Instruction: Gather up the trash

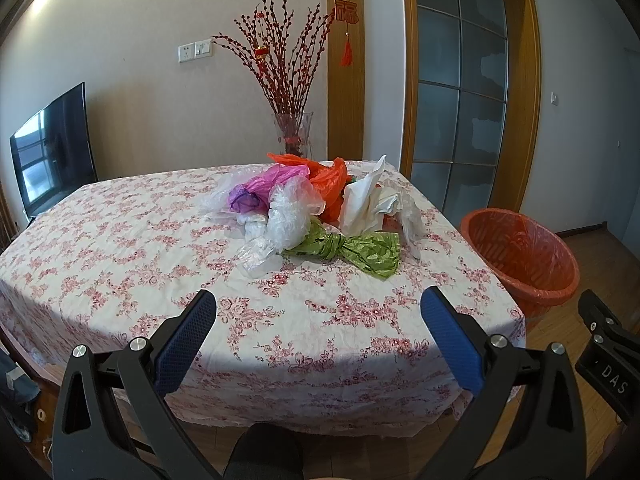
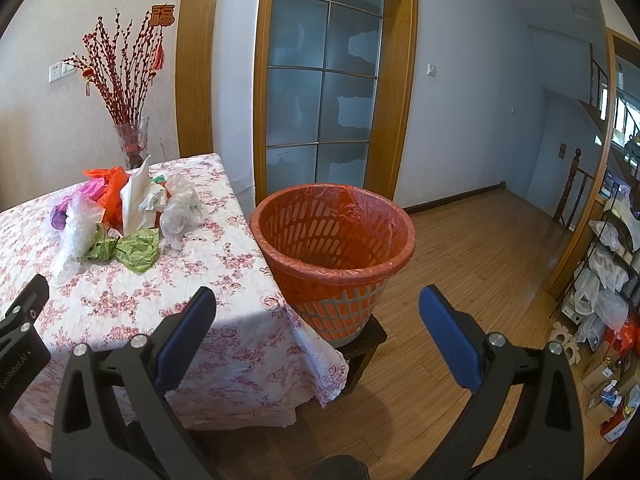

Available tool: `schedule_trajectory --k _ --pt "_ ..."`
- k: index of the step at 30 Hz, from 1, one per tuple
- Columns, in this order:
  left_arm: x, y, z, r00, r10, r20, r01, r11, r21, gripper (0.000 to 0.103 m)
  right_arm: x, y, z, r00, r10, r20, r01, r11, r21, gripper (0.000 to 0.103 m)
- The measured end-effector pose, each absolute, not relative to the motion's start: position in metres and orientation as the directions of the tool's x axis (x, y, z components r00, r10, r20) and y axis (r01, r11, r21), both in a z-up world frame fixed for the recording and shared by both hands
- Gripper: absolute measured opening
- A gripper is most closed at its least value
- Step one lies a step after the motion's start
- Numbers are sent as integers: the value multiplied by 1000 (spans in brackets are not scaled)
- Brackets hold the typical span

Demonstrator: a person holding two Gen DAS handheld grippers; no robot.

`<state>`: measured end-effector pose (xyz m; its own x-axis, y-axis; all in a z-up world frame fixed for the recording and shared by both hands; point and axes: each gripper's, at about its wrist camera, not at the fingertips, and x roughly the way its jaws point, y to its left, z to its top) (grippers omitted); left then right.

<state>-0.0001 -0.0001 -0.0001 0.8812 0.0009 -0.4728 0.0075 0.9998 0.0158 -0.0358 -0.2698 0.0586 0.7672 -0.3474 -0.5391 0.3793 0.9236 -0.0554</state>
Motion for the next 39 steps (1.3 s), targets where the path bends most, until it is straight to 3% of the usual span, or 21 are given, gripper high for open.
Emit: schedule_trajectory --k 39 --pt "3 -1 -8 874 3 -485 0 1000 8 101 -32 -268 53 764 -344 -546 377 924 -55 99"
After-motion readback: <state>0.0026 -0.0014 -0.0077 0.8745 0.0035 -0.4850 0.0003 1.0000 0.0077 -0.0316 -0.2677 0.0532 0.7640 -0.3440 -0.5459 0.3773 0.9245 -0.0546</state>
